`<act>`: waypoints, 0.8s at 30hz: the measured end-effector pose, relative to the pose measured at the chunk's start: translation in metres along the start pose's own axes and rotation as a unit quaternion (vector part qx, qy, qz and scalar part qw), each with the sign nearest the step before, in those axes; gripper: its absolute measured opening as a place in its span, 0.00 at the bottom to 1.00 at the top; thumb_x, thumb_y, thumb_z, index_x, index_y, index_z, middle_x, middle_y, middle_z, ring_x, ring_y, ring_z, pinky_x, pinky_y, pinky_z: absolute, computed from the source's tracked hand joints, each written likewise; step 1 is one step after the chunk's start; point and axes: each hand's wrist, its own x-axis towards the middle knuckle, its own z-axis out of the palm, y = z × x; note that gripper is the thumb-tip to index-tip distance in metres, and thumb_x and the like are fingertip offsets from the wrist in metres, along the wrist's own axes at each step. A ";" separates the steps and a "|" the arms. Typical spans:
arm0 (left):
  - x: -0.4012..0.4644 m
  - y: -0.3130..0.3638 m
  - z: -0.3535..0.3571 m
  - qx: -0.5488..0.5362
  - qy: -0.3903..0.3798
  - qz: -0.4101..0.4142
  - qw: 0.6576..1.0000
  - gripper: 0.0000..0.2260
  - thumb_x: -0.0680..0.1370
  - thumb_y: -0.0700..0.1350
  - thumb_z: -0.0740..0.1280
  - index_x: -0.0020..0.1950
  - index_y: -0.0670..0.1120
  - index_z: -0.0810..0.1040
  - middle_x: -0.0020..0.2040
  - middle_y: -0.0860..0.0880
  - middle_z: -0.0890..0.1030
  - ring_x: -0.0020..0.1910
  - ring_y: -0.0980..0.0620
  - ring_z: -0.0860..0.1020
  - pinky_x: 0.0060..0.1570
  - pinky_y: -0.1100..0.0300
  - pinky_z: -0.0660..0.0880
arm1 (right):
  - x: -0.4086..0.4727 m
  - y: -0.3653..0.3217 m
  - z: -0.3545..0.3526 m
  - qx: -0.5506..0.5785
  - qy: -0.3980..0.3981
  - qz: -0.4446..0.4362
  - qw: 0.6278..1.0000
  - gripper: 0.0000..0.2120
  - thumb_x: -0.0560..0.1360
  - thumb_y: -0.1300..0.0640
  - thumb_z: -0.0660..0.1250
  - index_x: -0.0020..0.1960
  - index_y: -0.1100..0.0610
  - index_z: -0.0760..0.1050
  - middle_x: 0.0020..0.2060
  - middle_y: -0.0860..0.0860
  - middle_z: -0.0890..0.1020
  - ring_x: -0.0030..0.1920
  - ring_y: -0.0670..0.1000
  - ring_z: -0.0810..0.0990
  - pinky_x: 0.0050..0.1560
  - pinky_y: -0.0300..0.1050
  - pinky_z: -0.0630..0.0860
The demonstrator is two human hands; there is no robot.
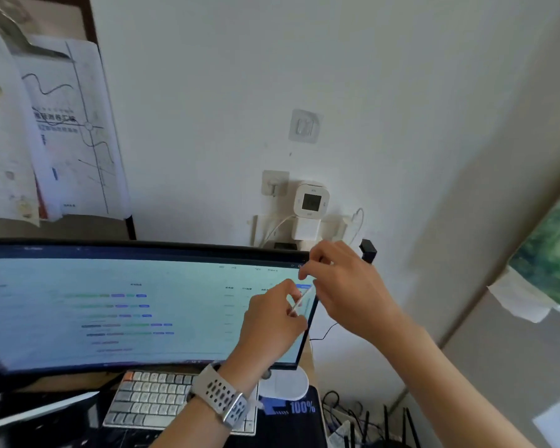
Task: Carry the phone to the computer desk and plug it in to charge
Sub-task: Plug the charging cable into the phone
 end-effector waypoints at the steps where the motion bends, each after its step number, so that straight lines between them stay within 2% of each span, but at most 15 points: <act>1: -0.006 -0.009 -0.005 0.002 -0.007 -0.016 1.000 0.09 0.70 0.39 0.69 0.39 0.53 0.72 0.32 0.48 0.80 0.32 0.47 0.80 0.37 0.52 0.79 | -0.005 -0.005 0.004 0.009 0.002 0.002 1.000 0.13 0.73 0.65 0.65 0.55 0.54 0.79 0.53 0.51 0.77 0.53 0.53 0.74 0.36 0.52 0.78; 4: -0.023 -0.034 -0.022 -0.011 -0.020 -0.046 0.999 0.09 0.70 0.39 0.69 0.37 0.52 0.75 0.29 0.50 0.81 0.27 0.52 0.80 0.31 0.57 0.79 | -0.019 -0.018 0.018 0.067 0.038 0.022 0.997 0.11 0.71 0.66 0.68 0.52 0.56 0.79 0.48 0.52 0.79 0.45 0.53 0.77 0.31 0.50 0.78; 8: -0.042 -0.057 -0.041 -0.015 -0.019 -0.073 0.997 0.07 0.68 0.37 0.68 0.35 0.50 0.77 0.27 0.52 0.79 0.26 0.56 0.76 0.31 0.61 0.73 | -0.029 -0.043 0.040 0.130 0.035 0.049 0.990 0.09 0.72 0.64 0.66 0.52 0.55 0.76 0.46 0.50 0.78 0.45 0.53 0.77 0.37 0.51 0.78; 11: -0.056 -0.072 -0.052 -0.006 -0.028 -0.078 0.997 0.07 0.66 0.37 0.67 0.35 0.49 0.77 0.26 0.53 0.77 0.24 0.57 0.73 0.28 0.64 0.69 | -0.036 -0.069 0.057 0.160 0.036 0.072 0.984 0.08 0.71 0.64 0.66 0.48 0.55 0.73 0.41 0.48 0.76 0.39 0.52 0.76 0.35 0.50 0.76; 16: -0.079 -0.105 -0.068 0.004 -0.047 -0.096 0.994 0.08 0.66 0.37 0.68 0.34 0.50 0.77 0.27 0.54 0.75 0.26 0.56 0.74 0.30 0.60 0.73 | -0.064 -0.109 0.098 0.234 0.034 0.191 0.953 0.06 0.70 0.63 0.68 0.41 0.54 0.74 0.33 0.46 0.77 0.32 0.50 0.75 0.33 0.50 0.75; 18: -0.090 -0.121 -0.076 0.004 -0.051 -0.107 0.993 0.10 0.67 0.36 0.68 0.32 0.52 0.76 0.27 0.54 0.74 0.27 0.55 0.75 0.32 0.56 0.76 | -0.075 -0.129 0.122 0.258 -0.024 0.210 0.943 0.06 0.70 0.62 0.67 0.44 0.53 0.77 0.38 0.48 0.80 0.36 0.49 0.77 0.37 0.48 0.76; 20: -0.101 -0.137 -0.084 -0.008 -0.061 -0.120 0.991 0.10 0.68 0.36 0.68 0.33 0.51 0.76 0.27 0.53 0.75 0.27 0.54 0.76 0.35 0.54 0.78 | -0.085 -0.151 0.147 0.277 -0.129 0.211 0.929 0.14 0.72 0.62 0.65 0.55 0.51 0.76 0.49 0.49 0.81 0.45 0.48 0.78 0.45 0.44 0.75; 22: -0.113 -0.149 -0.090 -0.021 -0.077 -0.128 0.989 0.07 0.69 0.36 0.67 0.36 0.48 0.77 0.28 0.51 0.78 0.27 0.55 0.77 0.37 0.53 0.79 | -0.094 -0.174 0.171 0.280 -0.217 0.187 0.916 0.23 0.72 0.62 0.64 0.66 0.48 0.69 0.56 0.49 0.76 0.52 0.50 0.76 0.50 0.43 0.74; 24: -0.122 -0.158 -0.095 -0.030 -0.092 -0.128 0.987 0.05 0.70 0.36 0.66 0.39 0.45 0.77 0.30 0.46 0.80 0.28 0.53 0.78 0.39 0.50 0.79 | -0.099 -0.197 0.190 0.275 -0.263 0.166 0.910 0.28 0.72 0.61 0.64 0.69 0.47 0.64 0.58 0.51 0.72 0.53 0.52 0.74 0.50 0.44 0.73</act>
